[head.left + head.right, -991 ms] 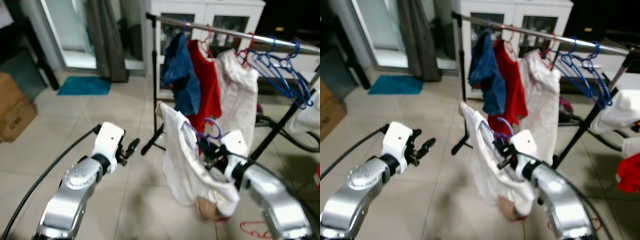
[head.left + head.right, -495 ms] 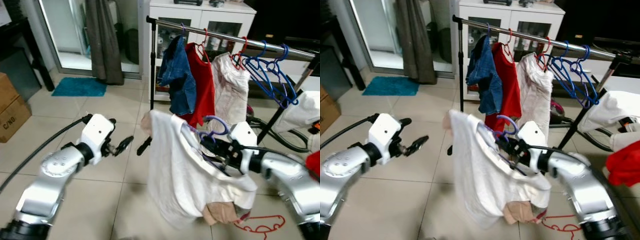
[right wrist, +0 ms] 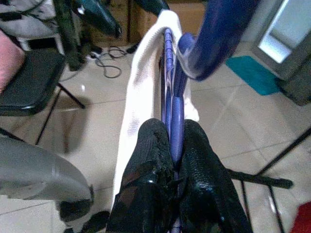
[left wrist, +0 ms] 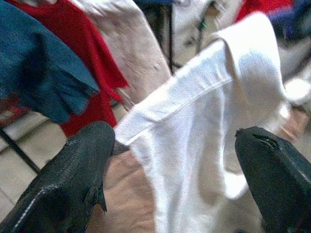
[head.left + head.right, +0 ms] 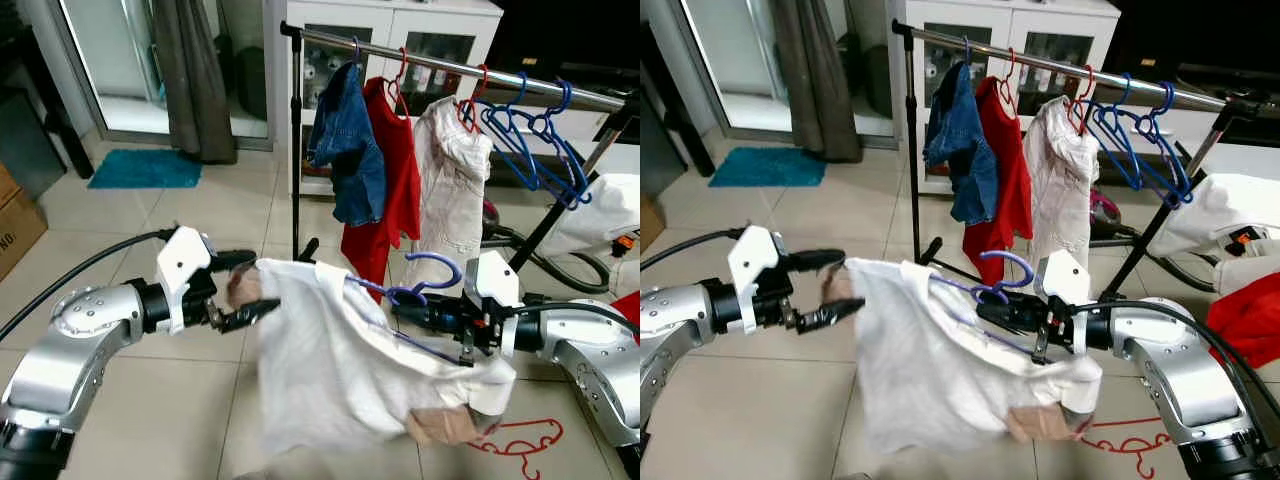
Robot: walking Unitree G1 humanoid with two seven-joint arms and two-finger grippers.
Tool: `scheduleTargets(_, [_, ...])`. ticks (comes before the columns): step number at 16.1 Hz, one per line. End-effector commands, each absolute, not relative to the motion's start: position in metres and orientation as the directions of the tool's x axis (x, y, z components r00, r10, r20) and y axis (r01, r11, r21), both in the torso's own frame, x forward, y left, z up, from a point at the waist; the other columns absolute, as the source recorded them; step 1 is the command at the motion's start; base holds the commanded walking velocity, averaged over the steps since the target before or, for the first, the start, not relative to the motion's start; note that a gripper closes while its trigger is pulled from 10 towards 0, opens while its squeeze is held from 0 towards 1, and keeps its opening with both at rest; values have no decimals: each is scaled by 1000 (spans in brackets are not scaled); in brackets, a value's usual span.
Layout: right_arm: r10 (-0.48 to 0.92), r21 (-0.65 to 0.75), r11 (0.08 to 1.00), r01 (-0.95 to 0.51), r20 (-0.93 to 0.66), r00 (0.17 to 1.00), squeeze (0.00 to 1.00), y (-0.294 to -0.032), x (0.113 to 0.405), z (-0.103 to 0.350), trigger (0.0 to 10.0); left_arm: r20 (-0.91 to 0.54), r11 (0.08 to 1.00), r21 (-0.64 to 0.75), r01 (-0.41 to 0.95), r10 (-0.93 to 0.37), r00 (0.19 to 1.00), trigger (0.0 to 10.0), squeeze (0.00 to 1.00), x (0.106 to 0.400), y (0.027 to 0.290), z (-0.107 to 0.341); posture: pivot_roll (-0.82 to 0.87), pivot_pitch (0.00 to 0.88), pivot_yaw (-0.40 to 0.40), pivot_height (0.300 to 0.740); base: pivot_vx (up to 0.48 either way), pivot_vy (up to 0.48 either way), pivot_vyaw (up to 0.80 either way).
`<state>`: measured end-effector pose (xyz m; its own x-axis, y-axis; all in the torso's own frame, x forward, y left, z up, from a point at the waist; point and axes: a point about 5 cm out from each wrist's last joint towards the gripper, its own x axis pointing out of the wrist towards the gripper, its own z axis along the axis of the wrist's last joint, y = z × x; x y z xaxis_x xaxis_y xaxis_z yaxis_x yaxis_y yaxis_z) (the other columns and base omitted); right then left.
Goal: Hang hanger
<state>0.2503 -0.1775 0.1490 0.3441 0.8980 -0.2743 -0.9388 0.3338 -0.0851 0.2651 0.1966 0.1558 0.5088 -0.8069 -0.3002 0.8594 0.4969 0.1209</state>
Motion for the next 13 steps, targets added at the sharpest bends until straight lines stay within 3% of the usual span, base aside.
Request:
scheduleTargets(1, [915,-114,312,-943,-230,331,0,-180,250,159,10000,-340,460,161,873,-804,487,10000,0,269,200,156,47,0,-1,740,0,0,0])
scheduleTargets(4, [926,-108,294,-950,-216,311,0,-184,245,160,10000,-332,474,177,863,-796,506,10000,0,278,211,165,44,0,13,740,0,0,0])
scheduleTargets(12, [943,-90,260,-961,-189,273,0,-188,238,164,10000,-405,412,95,906,-816,413,10000,0,273,232,161,55,0,17,740,0,0,0])
scheduleTargets(13, [945,-90,256,-962,-187,269,0,-187,238,165,10000,-425,404,95,910,-810,404,627,0,275,234,156,54,0,17,740,0,0,0])
